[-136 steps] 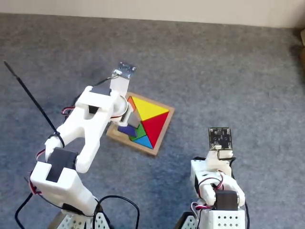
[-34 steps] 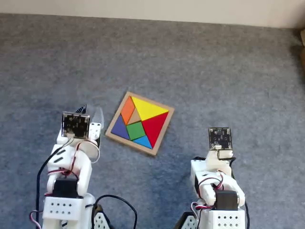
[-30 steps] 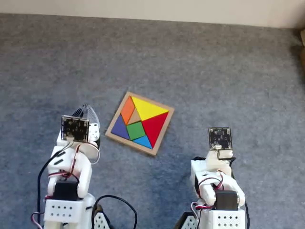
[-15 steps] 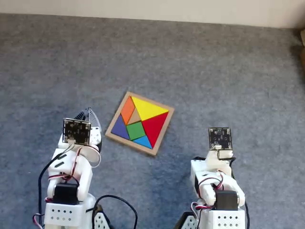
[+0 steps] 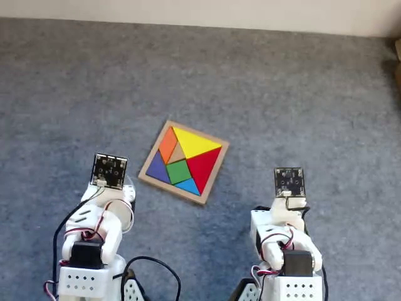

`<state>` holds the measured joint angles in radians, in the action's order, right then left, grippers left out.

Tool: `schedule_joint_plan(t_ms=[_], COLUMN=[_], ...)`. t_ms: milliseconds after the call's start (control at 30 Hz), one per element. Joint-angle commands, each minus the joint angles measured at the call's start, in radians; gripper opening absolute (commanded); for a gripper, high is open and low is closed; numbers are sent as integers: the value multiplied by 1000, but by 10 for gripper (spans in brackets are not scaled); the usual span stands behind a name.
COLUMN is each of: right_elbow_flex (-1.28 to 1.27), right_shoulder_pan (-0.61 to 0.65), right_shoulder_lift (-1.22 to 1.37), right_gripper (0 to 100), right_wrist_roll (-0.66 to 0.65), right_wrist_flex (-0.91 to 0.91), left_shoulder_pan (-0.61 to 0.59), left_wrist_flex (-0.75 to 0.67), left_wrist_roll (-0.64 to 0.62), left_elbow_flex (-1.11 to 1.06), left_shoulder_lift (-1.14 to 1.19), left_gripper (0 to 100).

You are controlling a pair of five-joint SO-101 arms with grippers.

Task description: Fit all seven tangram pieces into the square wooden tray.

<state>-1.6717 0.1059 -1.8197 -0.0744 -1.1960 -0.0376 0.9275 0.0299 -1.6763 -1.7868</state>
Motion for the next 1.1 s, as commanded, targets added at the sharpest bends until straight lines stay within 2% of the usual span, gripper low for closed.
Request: schedule_joint_plan(t_ms=[0, 267, 433, 533, 600, 800, 1067], right_elbow_flex=[-110, -113, -116, -117, -117, -117, -117], right_shoulder_pan=[-12, -5, 7, 77, 114, 116, 116], right_shoulder_lift=[-5, -5, -2, 5, -4, -4, -5], right_gripper=[5, 5, 5, 5, 5, 5, 5], right_wrist_roll=[11, 11, 11, 11, 11, 5, 5], right_wrist_flex=[4, 35, 31, -4, -36, -41, -45], left_shoulder_pan=[15, 10, 8, 10, 12, 8, 10], left_wrist_flex=[98, 278, 292, 310, 333, 379, 393], left_wrist_roll=[-2, -2, 0, 2, 48, 169, 173], left_elbow_flex=[-21, -21, -21, -21, -21, -21, -21], left_shoulder_lift=[-35, -35, -35, -35, -35, -35, -35], left_gripper=[17, 14, 14, 14, 14, 14, 14])
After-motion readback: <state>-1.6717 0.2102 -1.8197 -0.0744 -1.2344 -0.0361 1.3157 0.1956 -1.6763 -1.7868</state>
